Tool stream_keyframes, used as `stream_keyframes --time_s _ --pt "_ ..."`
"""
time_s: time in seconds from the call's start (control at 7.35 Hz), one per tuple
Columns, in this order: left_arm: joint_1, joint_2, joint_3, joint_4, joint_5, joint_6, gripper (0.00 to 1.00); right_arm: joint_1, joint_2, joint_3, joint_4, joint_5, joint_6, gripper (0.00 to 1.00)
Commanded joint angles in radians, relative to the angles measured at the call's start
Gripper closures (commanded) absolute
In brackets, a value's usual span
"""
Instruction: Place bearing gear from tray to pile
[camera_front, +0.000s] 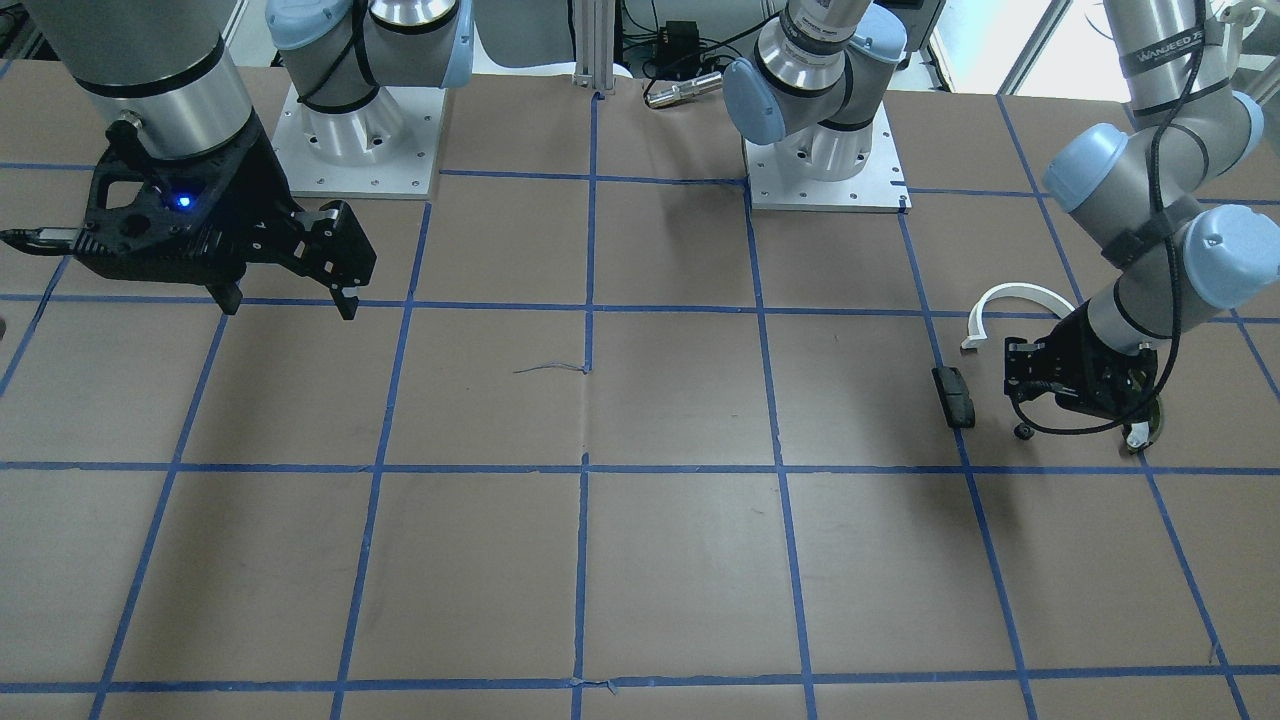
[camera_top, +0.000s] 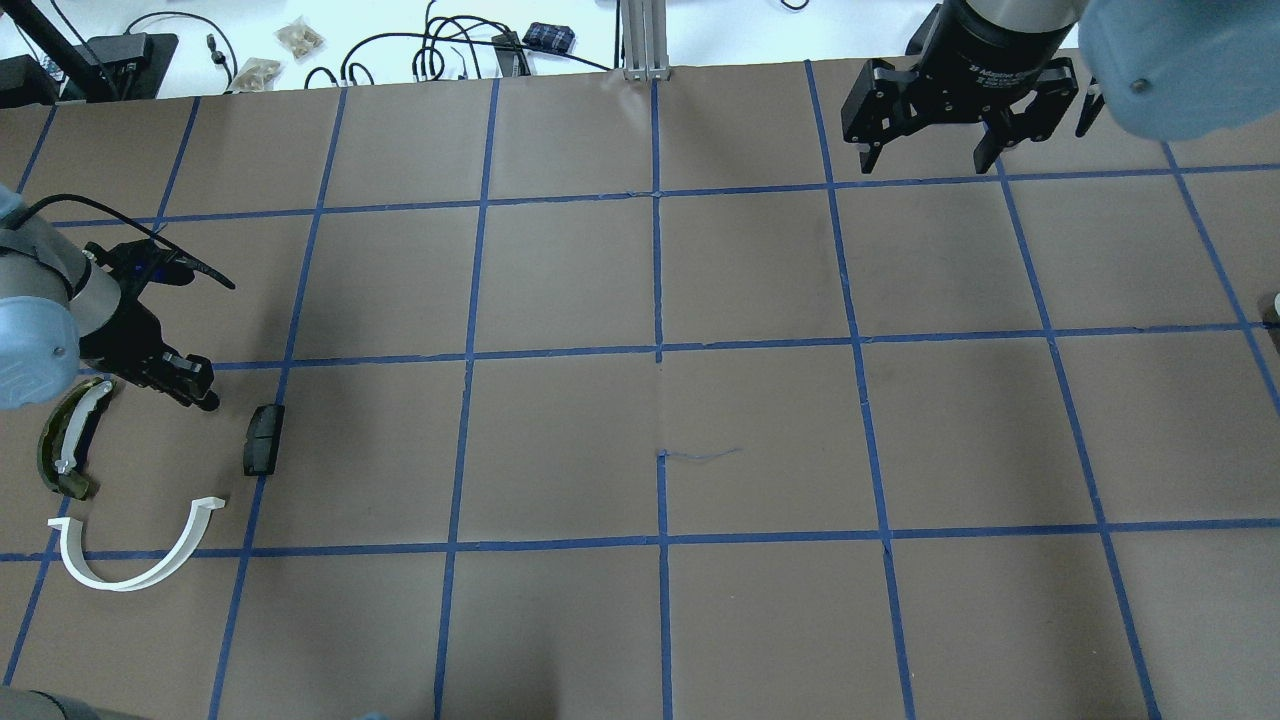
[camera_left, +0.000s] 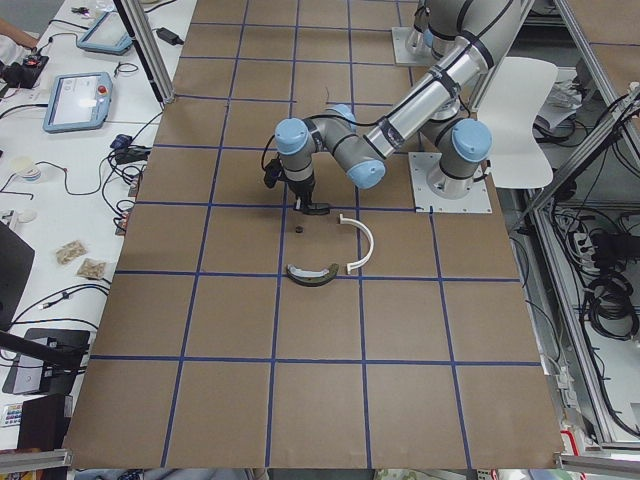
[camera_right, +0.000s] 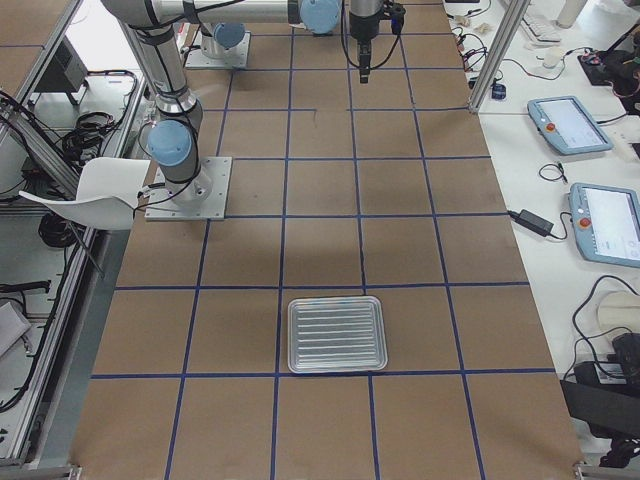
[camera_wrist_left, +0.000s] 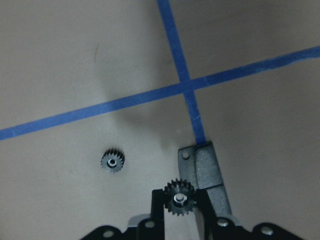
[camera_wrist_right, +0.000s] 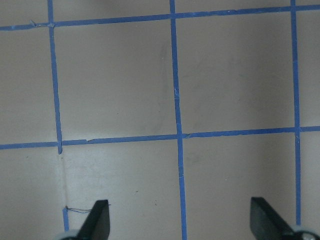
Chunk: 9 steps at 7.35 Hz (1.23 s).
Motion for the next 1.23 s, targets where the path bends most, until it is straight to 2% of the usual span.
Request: stream_keyframes --time_s 0.0,0.27,0.41,0.68,0.95,1.09 --pt "0.017 -0.02 -0.03 0.083 0.004 0.002 0.99 0.001 0.0 0.002 0.0 0.002 0.0 0.0" --pt "0.017 -0.03 -0.051 0.106 0.004 0.002 0.99 0.001 0.0 0.002 0.0 0.002 0.0 0.0" --pt "0.017 -0.038 -0.049 0.106 0.007 0.002 0.94 0.001 0.0 0.0 0.0 0.002 0.0 0.0" --pt "0.017 -0.059 -0.045 0.108 0.007 0.001 0.73 0.001 0.0 0.002 0.0 0.001 0.0 0.0" --pt "0.017 -0.081 -0.041 0.175 0.007 0.001 0.49 0.001 -0.002 0.002 0.0 0.001 0.0 0.0" --pt "0.017 -0.085 -0.041 0.177 0.007 0.001 0.49 0.001 -0.002 0.002 0.0 0.001 0.0 0.0"
